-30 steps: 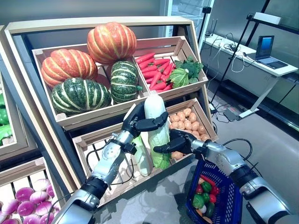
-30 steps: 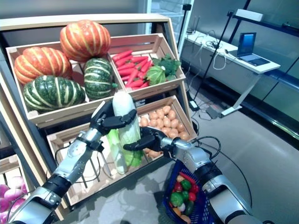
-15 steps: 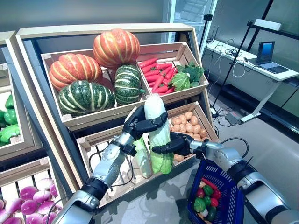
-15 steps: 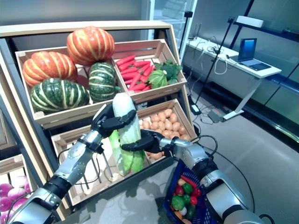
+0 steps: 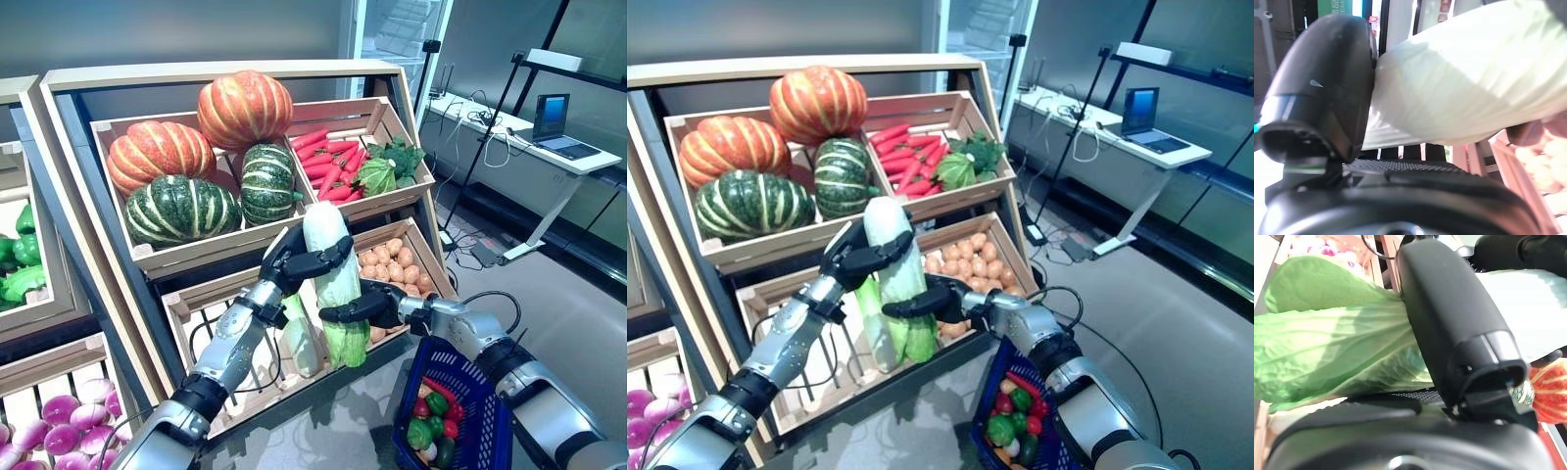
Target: Put vegetables into the basket
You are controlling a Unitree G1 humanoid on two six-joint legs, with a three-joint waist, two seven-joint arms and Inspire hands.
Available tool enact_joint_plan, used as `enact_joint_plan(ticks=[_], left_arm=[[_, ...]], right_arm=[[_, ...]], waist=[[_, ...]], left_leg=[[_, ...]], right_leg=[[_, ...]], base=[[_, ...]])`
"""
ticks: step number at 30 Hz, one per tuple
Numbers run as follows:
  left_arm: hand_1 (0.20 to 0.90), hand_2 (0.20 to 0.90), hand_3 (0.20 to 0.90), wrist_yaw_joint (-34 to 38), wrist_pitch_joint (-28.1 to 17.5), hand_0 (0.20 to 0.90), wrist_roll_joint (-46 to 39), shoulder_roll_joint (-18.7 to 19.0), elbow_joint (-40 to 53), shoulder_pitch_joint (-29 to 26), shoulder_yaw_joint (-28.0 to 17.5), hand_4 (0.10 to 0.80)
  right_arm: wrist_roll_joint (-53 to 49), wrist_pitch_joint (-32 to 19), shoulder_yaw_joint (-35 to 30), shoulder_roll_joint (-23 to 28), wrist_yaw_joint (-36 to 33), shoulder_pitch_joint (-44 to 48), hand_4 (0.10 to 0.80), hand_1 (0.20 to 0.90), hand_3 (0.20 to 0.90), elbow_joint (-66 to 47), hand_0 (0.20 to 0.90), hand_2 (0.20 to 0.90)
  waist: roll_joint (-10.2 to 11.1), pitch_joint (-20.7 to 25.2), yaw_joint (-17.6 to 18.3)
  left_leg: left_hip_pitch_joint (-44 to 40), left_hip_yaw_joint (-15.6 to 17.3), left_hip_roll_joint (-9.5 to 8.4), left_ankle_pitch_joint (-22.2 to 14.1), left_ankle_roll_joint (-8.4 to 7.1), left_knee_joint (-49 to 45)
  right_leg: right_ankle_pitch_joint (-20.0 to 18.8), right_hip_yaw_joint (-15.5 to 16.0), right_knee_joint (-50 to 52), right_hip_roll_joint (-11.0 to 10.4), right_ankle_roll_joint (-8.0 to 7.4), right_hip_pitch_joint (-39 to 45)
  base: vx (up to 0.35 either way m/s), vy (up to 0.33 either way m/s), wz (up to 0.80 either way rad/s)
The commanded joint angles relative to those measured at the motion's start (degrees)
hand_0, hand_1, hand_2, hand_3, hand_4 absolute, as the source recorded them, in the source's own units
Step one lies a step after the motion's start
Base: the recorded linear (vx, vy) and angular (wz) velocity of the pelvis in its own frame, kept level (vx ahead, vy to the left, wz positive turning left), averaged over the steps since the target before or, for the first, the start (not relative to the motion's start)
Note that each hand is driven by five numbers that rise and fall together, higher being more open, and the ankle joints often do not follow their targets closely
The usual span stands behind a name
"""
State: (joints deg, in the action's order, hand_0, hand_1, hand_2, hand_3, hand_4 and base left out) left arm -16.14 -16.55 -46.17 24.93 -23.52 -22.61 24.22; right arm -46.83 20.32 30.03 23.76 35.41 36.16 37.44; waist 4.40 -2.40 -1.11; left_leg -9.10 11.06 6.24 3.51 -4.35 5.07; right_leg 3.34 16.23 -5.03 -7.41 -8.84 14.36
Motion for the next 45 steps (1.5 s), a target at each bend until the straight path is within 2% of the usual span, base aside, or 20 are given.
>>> enact_joint_plan(ticks=[1,8,12,18,23,32,37,41,44,45], left_arm=[[0.9,0.9,0.9,-3.58,-5.02,0.9,2.61,-2.85,4.76,-5.65,1.66,0.8],[0.9,0.9,0.9,-3.44,-4.64,0.9,3.97,3.75,4.33,-4.11,-3.03,0.8],[0.9,0.9,0.9,-3.51,-4.99,0.9,4.86,5.64,2.79,-4.07,-4.62,0.8],[0.9,0.9,0.9,-3.31,-5.58,0.9,6.29,7.78,0.99,-4.07,-6.04,0.8],[0.9,0.9,0.9,-1.74,-7.68,0.9,12.53,10.62,-2.08,-4.52,-6.26,0.8],[0.9,0.9,0.9,1.28,-9.97,0.9,17.94,13.86,-5.13,-5.32,-6.13,0.8],[0.9,0.9,0.9,4.42,-10.61,0.9,23.9,14.8,-5.21,-3.91,-7.19,0.8],[0.9,0.9,0.9,6.1,-10.39,0.9,24.6,15.61,-4.31,-3.01,-8.02,0.8],[0.9,0.9,0.9,9.87,-12.78,0.9,25.43,18.31,-6.05,-7.19,-7.33,0.8],[0.9,0.9,0.9,11.49,-13.54,0.9,26.85,18.97,-6.81,-8.69,-7.08,0.8]], right_arm=[[-0.63,-5.41,-5.49,2.33,-1.73,5.87,0.4,0.3,0.3,7.34,0.3,0.3],[1.24,-8.08,-11.63,9.86,-1.95,-2.97,0.4,0.3,0.3,11.41,0.3,0.3],[1.88,-9.64,-15.68,12.56,-2.41,-5.39,0.4,0.3,0.3,14.18,0.3,0.3],[4.69,-11.02,-18.45,16.52,-3.69,-6.41,0.4,0.3,0.3,17.27,0.3,0.3],[6.53,-10.92,-21.26,19.41,-7.26,-7.22,0.4,0.3,0.3,22.41,0.3,0.3],[8.79,-12.28,-23.95,19.03,-14.39,-7.82,0.4,0.3,0.3,32.26,0.3,0.3],[7.6,-13.75,-25.56,17.18,-17.67,-9.34,0.4,0.3,0.3,32.9,0.3,0.3],[7.17,-14.52,-25.54,15.9,-20.28,-9.25,0.4,0.3,0.3,32.58,0.3,0.3],[4.83,-15.61,-24.46,16.41,-22.76,-5.39,0.4,0.3,0.3,32.63,0.3,0.3],[4.04,-16.0,-24.27,16.82,-22.82,-4.14,0.4,0.3,0.3,33.12,0.3,0.3]], waist=[[-2.22,4.54,-0.93],[-2.41,3.72,0.08],[-2.43,3.17,0.66],[-2.38,2.63,1.29],[-2.46,2.29,1.7],[-3.05,0.96,1.1],[-3.36,0.18,0.53],[-3.71,-1.09,0.14],[-4.26,-7.91,0.18],[-4.37,-10.04,0.35]], left_leg=[[-1.48,0.03,-0.8,-9.23,2.66,-0.07],[-1.32,1.19,-0.74,-9.02,2.83,-0.07],[-1.11,1.76,-0.65,-8.93,2.83,-0.07],[-1.01,2.34,-0.51,-8.88,2.79,-0.07],[-0.87,2.86,-0.4,-8.7,2.62,-0.07],[0.22,2.9,0.0,-8.09,2.15,-0.07],[0.46,2.41,0.05,-7.94,2.04,-0.07],[0.6,3.27,-0.23,-6.7,1.99,-0.07],[11.09,0.51,0.99,-11.97,2.08,-16.65],[14.43,0.0,1.54,-13.51,2.55,-21.49]], right_leg=[[0.31,-1.21,0.03,3.37,5.76,-4.24],[-0.25,-1.85,0.03,3.42,5.52,-4.84],[-0.47,-2.33,0.03,3.57,5.42,-5.23],[-0.66,-3.12,0.03,3.85,5.44,-5.57],[-0.81,-3.6,0.03,4.1,5.37,-5.76],[-0.88,-3.54,0.03,4.47,5.52,-6.67],[-0.61,-3.38,0.03,4.67,5.77,-6.77],[-1.03,-2.97,0.03,4.06,5.94,-7.27],[3.46,-3.06,13.92,1.26,6.64,-16.08],[4.64,-3.55,18.73,0.19,6.87,-19.48]], base=[[-0.026,0.009,-0.04],[-0.02,-0.001,-0.02],[-0.039,-0.005,-0.06],[-0.031,-0.015,-0.14],[-0.017,-0.034,-0.09],[-0.016,-0.063,-0.03],[0.033,-0.085,0.0],[-0.005,-0.03,-0.01],[-0.33,-0.026,-0.03],[-0.394,-0.024,-0.06]])
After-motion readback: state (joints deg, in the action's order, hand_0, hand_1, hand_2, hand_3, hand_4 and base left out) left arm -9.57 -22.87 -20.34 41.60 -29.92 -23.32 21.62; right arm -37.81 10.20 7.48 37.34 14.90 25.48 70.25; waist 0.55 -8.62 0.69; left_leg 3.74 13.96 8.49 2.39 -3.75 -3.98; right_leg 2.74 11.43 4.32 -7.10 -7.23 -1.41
